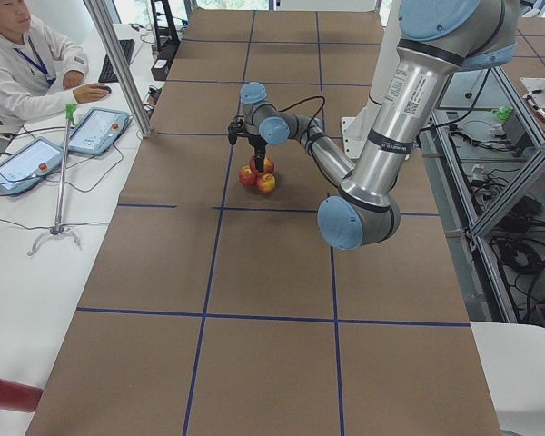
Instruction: Stack apples
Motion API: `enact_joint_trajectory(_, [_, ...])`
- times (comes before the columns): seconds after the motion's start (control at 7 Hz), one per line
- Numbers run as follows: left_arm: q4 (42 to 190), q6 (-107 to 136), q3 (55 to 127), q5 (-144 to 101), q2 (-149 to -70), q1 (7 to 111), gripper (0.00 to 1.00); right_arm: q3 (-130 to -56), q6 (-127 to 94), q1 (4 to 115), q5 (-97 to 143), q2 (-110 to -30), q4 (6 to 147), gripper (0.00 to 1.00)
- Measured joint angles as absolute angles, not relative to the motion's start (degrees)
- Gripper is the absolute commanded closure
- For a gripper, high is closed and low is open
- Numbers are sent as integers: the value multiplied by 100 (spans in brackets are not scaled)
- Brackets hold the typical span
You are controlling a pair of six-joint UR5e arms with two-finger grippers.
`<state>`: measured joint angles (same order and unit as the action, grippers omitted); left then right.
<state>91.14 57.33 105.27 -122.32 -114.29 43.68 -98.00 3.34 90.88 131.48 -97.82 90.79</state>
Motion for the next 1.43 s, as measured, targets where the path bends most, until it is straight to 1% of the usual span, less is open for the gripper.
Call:
enact_joint_trajectory(0.29, [8481,5009,11115,-12234,-11211,4961,1,-9800,334,9088,13148,-9782,9079,0])
enact_joint_trajectory(0.43, [8325,4387,11244,-12242,-10909,5256,1,-9800,334,9088,13148,-9782,9079,0])
enact_joint_trajectory(0.71, [8290,2380,11172,-12652,-9958,6220,1,-9800,334,9088,13148,-9782,9079,0])
enact_joint_trajectory(0.86, [8312,1033,10894,-12905,-9507,6948,1,-9800,334,9088,13148,-9782,9079,0])
enact_joint_trajectory(1.14, [8320,-1221,9896,-13055,-9173,8426,0,-9800,334,9088,13149,-9782,9079,0])
enact_joint_trajectory(1.29, [8310,-1791,9501,-13056,-9121,8886,0,-9800,334,9088,13148,-9782,9079,0])
enact_joint_trajectory(1.43, [8302,-1907,9307,-13052,-9095,9077,0,-9800,334,9088,13148,-9782,9079,0])
